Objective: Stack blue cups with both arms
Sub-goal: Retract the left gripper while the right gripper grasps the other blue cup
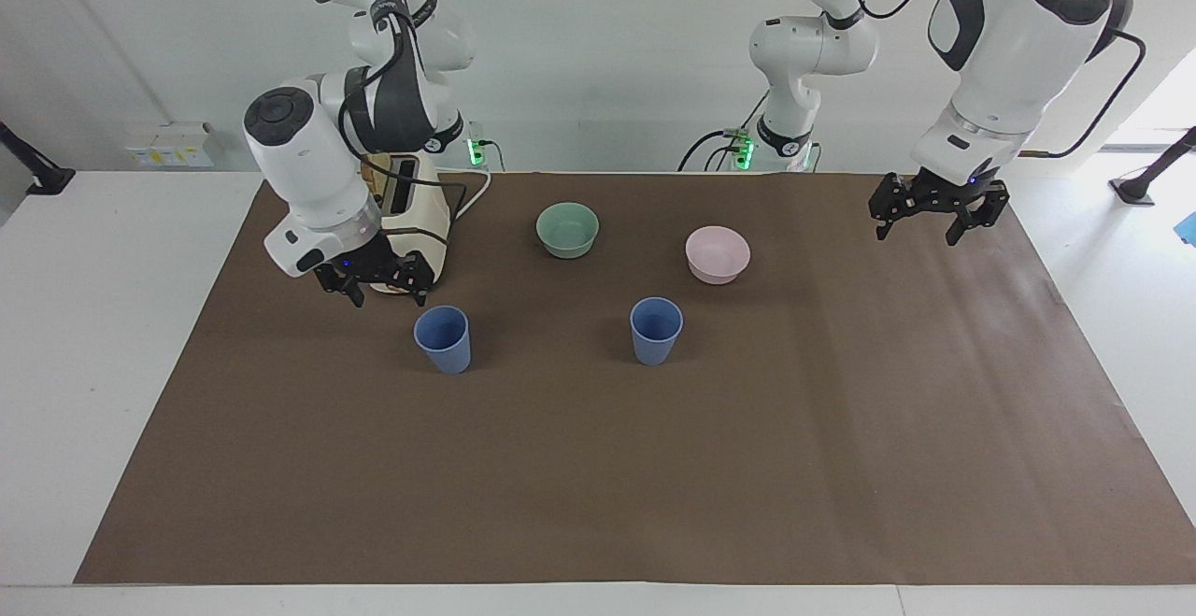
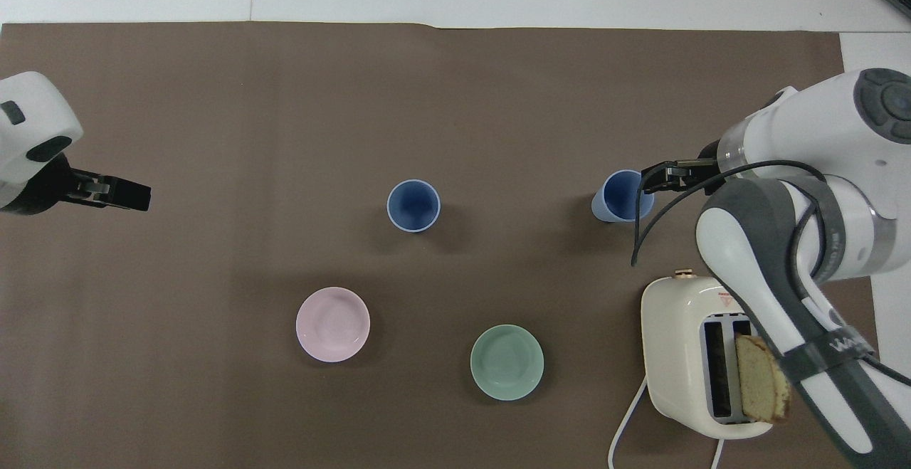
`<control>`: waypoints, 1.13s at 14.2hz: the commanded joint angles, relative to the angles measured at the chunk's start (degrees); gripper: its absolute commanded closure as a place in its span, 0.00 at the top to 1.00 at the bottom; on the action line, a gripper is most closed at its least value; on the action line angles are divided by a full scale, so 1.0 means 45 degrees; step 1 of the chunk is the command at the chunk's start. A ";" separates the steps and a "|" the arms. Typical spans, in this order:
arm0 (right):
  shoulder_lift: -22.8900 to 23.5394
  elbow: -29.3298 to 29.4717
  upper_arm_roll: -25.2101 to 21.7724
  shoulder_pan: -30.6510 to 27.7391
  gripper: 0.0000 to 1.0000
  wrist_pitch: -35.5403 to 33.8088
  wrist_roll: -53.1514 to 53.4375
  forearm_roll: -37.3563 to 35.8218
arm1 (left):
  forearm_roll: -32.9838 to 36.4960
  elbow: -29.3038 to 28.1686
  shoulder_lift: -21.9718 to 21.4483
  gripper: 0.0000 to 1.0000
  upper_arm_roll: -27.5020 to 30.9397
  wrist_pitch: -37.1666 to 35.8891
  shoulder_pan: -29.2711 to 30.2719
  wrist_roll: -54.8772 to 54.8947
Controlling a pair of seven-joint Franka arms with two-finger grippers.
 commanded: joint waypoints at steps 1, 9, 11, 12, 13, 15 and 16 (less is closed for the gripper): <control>0.0581 -0.0116 0.0006 -0.0031 1.00 0.1001 -0.0067 0.0215 | -0.0164 0.0708 -0.0124 1.00 -0.0174 -0.1132 0.0191 0.0183; 0.1110 -0.0584 0.0006 -0.0012 1.00 0.1687 -0.1271 0.0176 | -0.0338 0.1980 -0.0280 1.00 -0.0311 -0.2758 0.0152 -0.0716; 0.1110 -0.0760 0.0006 -0.0012 0.50 0.2095 -0.1863 0.0176 | -0.0669 0.2176 -0.0300 1.00 -0.0233 -0.2798 0.0171 -0.0813; 0.1110 -0.0761 0.0006 -0.0031 0.17 0.2136 -0.1884 0.0176 | -0.1019 0.2177 -0.0300 1.00 -0.0097 -0.2604 0.0210 -0.0852; 0.1129 -0.0761 0.0006 -0.0012 0.00 0.2137 -0.1807 0.0176 | -0.1081 0.2138 -0.0397 1.00 -0.0096 -0.2602 0.0210 -0.0775; 0.1149 -0.0722 0.0006 -0.0012 0.00 0.2137 -0.1728 0.0176 | -0.1062 0.2079 -0.0553 1.00 -0.0154 -0.2758 0.0210 -0.0793; 0.1187 -0.0664 0.0006 -0.0012 0.00 0.2137 -0.1728 0.0176 | -0.1101 0.2060 -0.0554 1.00 -0.0174 -0.2759 0.0210 -0.0833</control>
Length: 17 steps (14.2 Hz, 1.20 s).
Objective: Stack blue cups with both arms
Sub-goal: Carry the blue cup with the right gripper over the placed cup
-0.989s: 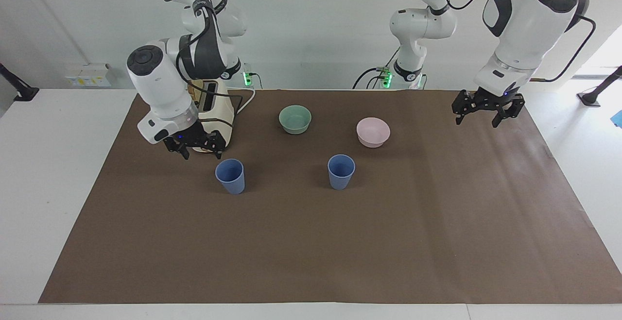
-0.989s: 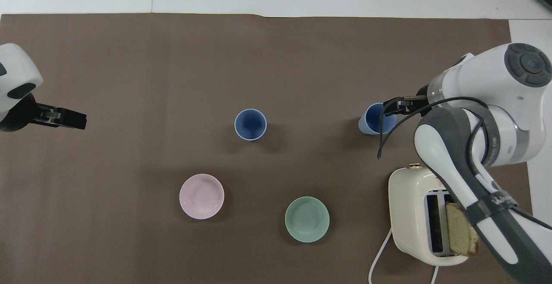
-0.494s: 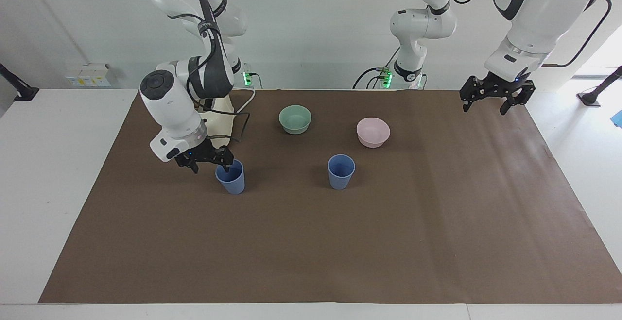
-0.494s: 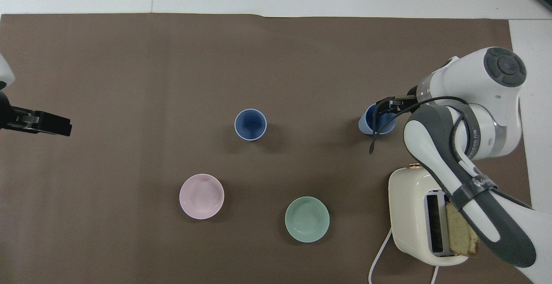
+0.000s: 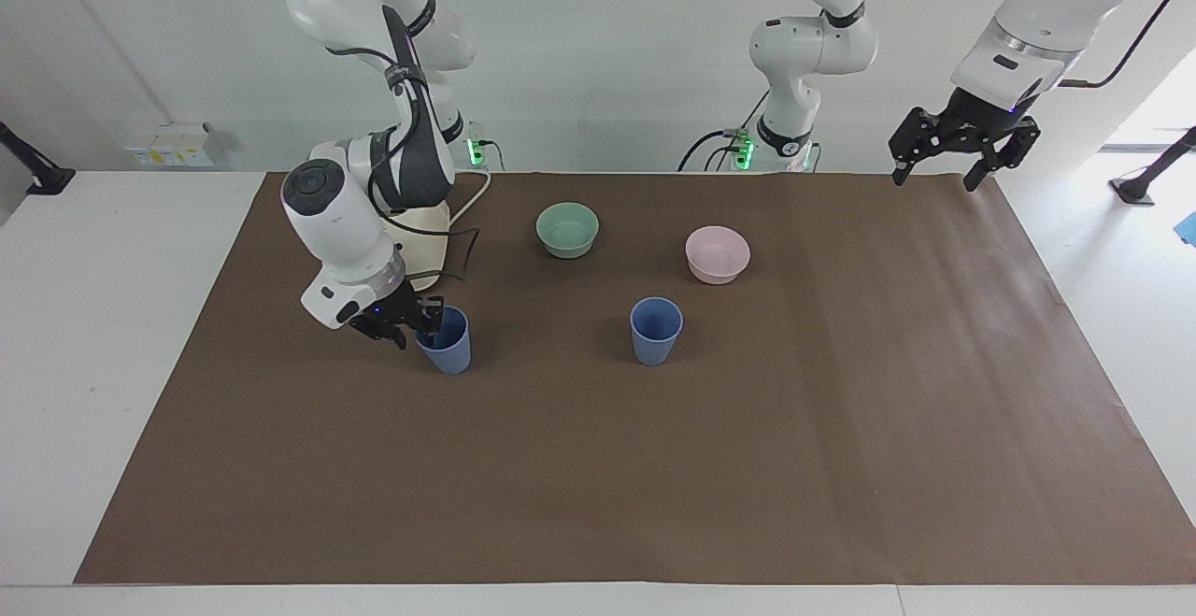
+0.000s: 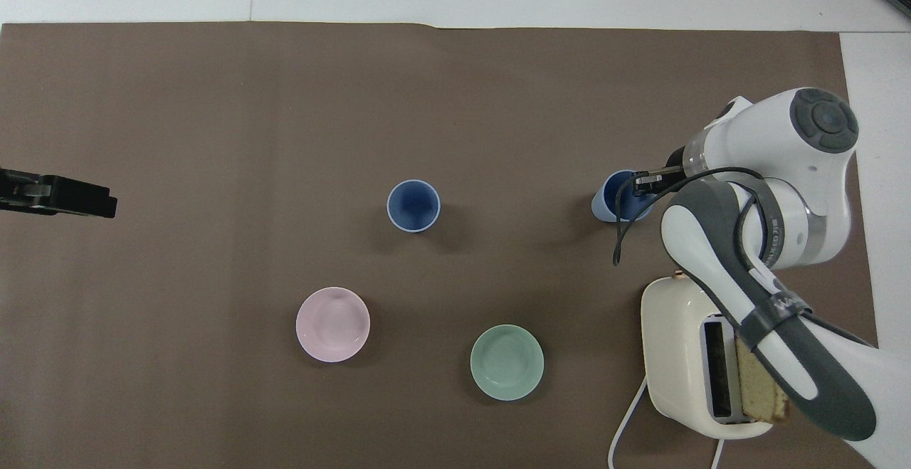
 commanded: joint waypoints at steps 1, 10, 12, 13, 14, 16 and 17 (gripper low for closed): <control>-0.0020 -0.0105 0.0029 -0.0059 0.00 0.0305 -0.0311 0.0178 | -0.0238 0.0008 -0.0200 1.00 -0.0081 -0.0313 0.0142 -0.0104; 0.0058 0.2798 0.0282 0.0818 0.00 -0.2928 0.1541 0.0216 | -0.0219 -0.0109 -0.0278 1.00 -0.0081 -0.0410 0.0122 -0.0045; 0.0077 0.3836 0.0341 0.1228 0.00 -0.3987 0.2670 0.0217 | -0.0219 -0.0129 -0.0298 1.00 -0.0081 -0.0430 0.0122 -0.0045; 0.0058 0.3956 0.0399 0.1481 0.00 -0.4146 0.3180 0.0217 | -0.0219 -0.0109 -0.0298 1.00 -0.0081 -0.0411 0.0122 -0.0026; 0.0058 0.4093 0.0535 0.1716 0.00 -0.4187 0.3726 0.0236 | -0.0219 -0.0012 -0.0278 1.00 -0.0081 -0.0391 0.0141 -0.0064; 0.0097 0.4579 0.0867 0.2398 0.00 -0.4187 0.5401 0.0197 | -0.0219 -0.0012 -0.0278 1.00 -0.0081 -0.0410 0.0142 -0.0065; 0.0194 0.4834 0.0946 0.2808 0.00 -0.4168 0.6223 0.0178 | -0.0219 -0.0012 -0.0278 1.00 -0.0081 -0.0410 0.0142 -0.0065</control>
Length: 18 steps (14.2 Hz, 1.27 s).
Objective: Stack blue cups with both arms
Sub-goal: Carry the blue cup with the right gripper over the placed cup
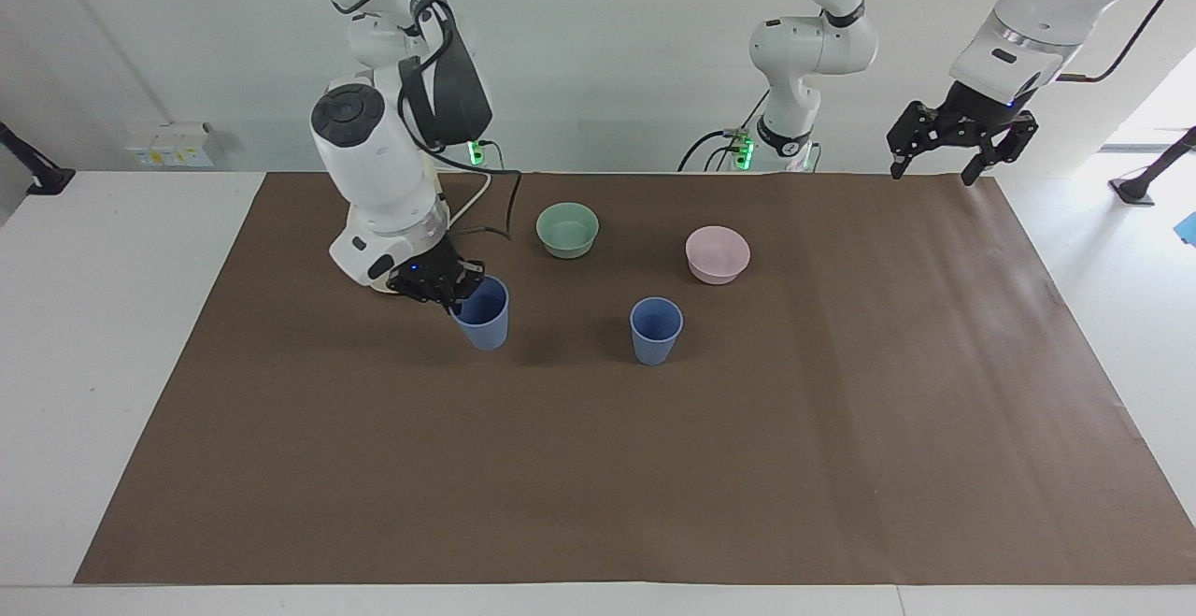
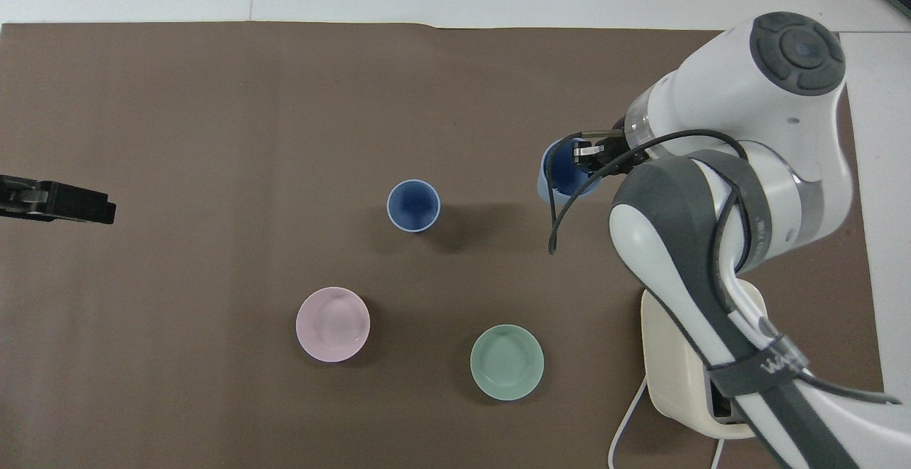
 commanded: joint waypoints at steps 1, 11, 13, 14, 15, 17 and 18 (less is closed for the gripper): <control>0.0409 0.0963 0.0246 0.0925 0.00 -0.0135 0.2036 0.0101 | -0.0155 -0.0008 -0.0177 1.00 -0.0065 -0.0185 0.0142 -0.0063; 0.1679 0.2802 0.0246 0.2802 0.00 0.1660 0.3605 0.0394 | -0.0155 -0.0008 -0.0177 1.00 -0.0065 -0.0185 0.0142 -0.0063; 0.1933 0.2782 0.0246 0.2824 0.00 0.2013 0.3605 0.0413 | -0.0155 -0.0008 -0.0177 1.00 -0.0065 -0.0185 0.0142 -0.0063; 0.1992 0.2782 0.0246 0.2823 0.00 0.2168 0.3605 0.0413 | -0.0155 -0.0008 -0.0177 1.00 -0.0065 -0.0185 0.0142 -0.0063; 0.2070 0.2782 0.0246 0.2823 0.00 0.2228 0.3605 0.0433 | -0.0155 -0.0008 -0.0177 1.00 -0.0065 -0.0185 0.0142 -0.0063; 0.2149 0.2646 0.0246 0.2823 0.00 0.2229 0.3605 0.0452 | -0.0155 -0.0008 -0.0177 1.00 -0.0065 -0.0185 0.0142 -0.0063; 0.2207 0.2646 0.0246 0.2823 0.00 0.2229 0.3605 0.0433 | -0.0174 -0.0008 -0.0177 1.00 -0.0065 -0.0185 0.0142 -0.0063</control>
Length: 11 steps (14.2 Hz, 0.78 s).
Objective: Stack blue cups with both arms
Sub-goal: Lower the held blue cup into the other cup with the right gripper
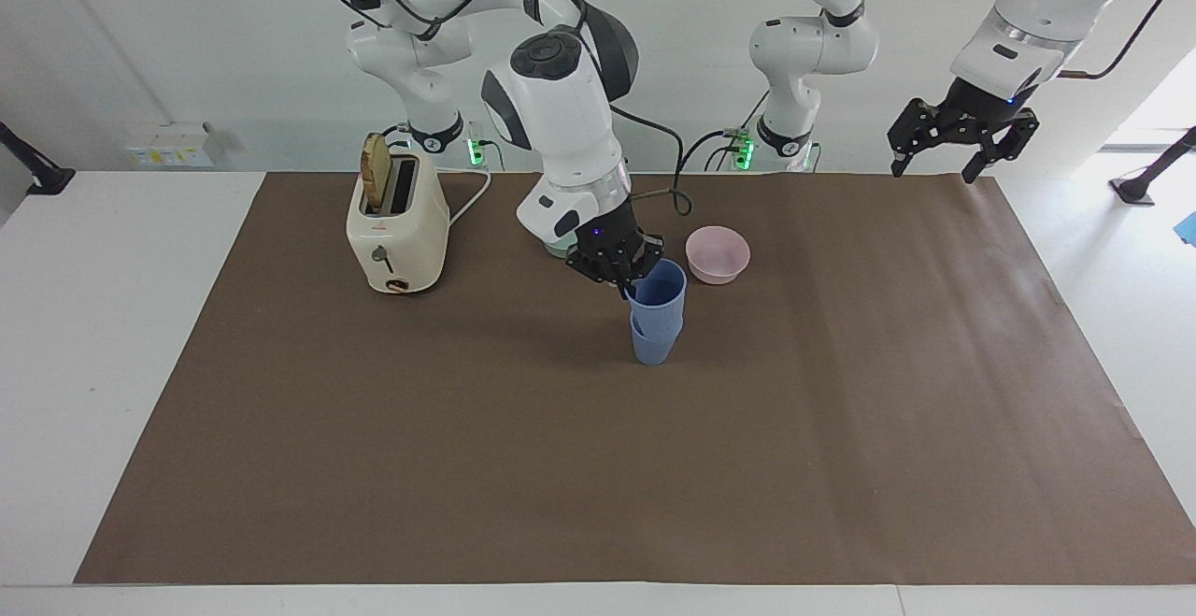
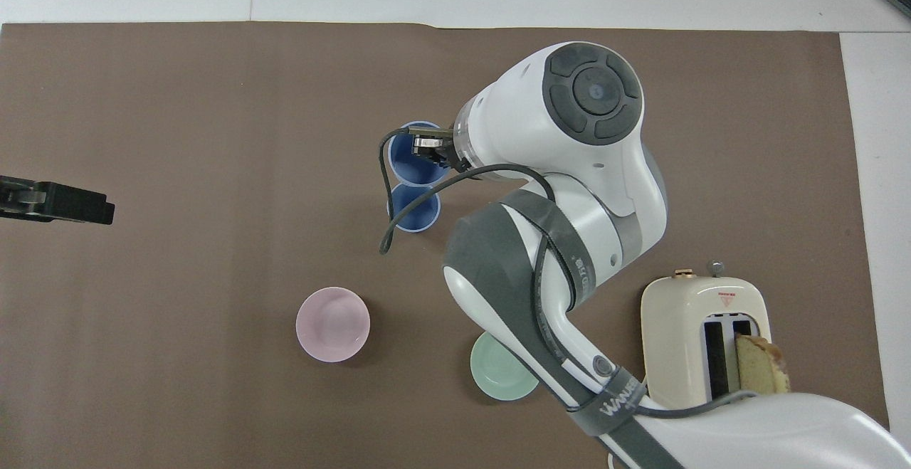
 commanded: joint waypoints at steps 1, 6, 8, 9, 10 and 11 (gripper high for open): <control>0.0229 0.0162 0.0034 -0.0025 0.00 0.0126 0.0199 0.0263 | -0.0155 -0.0008 -0.0138 1.00 -0.0065 -0.0166 0.0142 -0.0064; 0.0230 -0.0384 0.0034 0.0014 0.00 0.0126 0.0043 0.0283 | -0.0174 -0.0008 -0.0138 1.00 -0.0065 -0.0185 0.0142 -0.0064; 0.0230 -0.0600 0.0034 0.0130 0.00 0.0126 0.0043 0.0283 | -0.0155 -0.0008 -0.0138 1.00 -0.0065 -0.0185 0.0142 -0.0064; 0.0230 -0.0697 0.0034 0.0131 0.00 0.0107 0.0043 0.0283 | -0.0174 -0.0008 -0.0138 1.00 -0.0065 -0.0185 0.0142 -0.0064; 0.0230 -0.0775 0.0034 0.0131 0.00 0.0126 0.0043 0.0283 | -0.0155 -0.0008 -0.0138 1.00 -0.0065 -0.0185 0.0142 -0.0064; 0.0230 -0.0795 0.0034 0.0131 0.00 0.0107 0.0043 0.0283 | -0.0155 -0.0008 -0.0138 1.00 -0.0065 -0.0185 0.0142 -0.0064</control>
